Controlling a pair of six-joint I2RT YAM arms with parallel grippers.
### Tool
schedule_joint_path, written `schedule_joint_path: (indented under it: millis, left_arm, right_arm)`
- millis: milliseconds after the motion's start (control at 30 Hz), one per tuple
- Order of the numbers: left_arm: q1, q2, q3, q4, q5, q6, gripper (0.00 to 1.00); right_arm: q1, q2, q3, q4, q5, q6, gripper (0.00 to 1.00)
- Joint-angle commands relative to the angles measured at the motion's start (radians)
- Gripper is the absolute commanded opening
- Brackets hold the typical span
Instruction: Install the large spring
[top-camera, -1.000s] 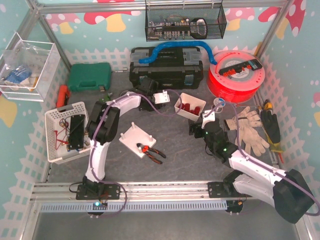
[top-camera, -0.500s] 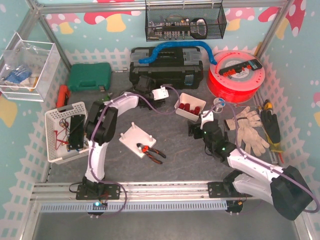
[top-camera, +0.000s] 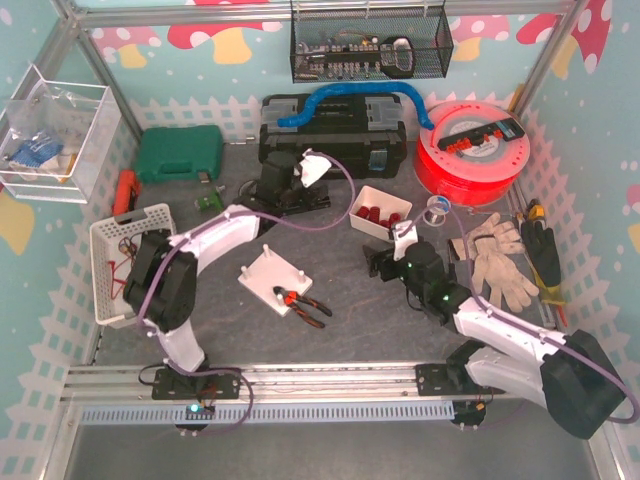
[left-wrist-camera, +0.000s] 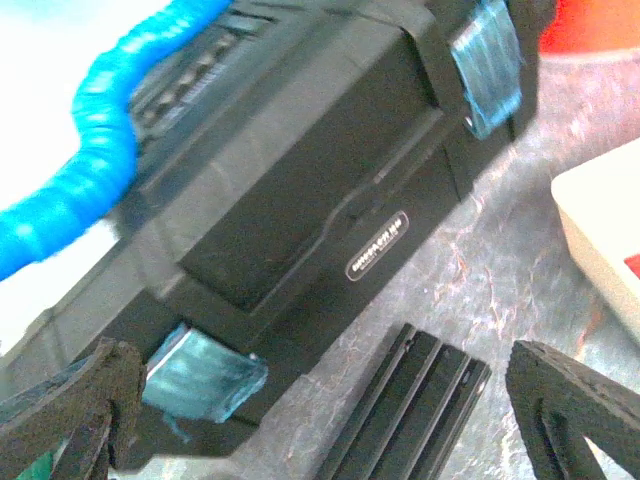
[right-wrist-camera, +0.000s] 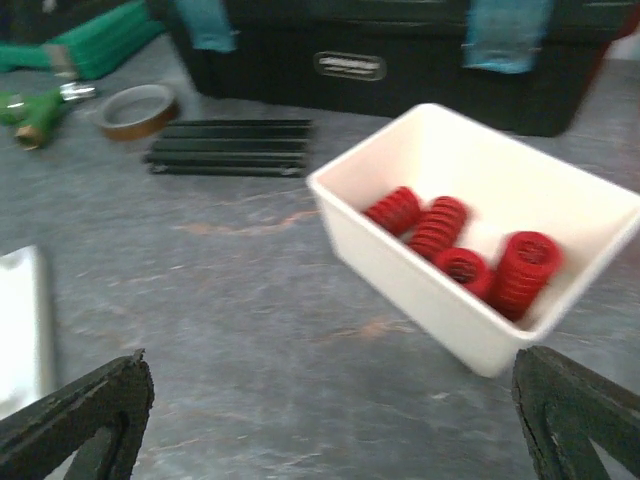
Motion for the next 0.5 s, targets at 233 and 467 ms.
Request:
schedule_joint_path:
  millis: [233,467]
  left_arm:
    - [-0.044,-0.346,-0.144,-0.179,-0.246,-0.785,0.99]
    - [0.050,-0.570,-0.395,-0.163,0.039,-1.019,0.99]
  right_arm:
    - [0.138,0.137,0.125,0.048,-0.411,-0.136,0.90]
    - [0.262,0.257,0.204,-0.028,-0.430,-0.223,0.70]
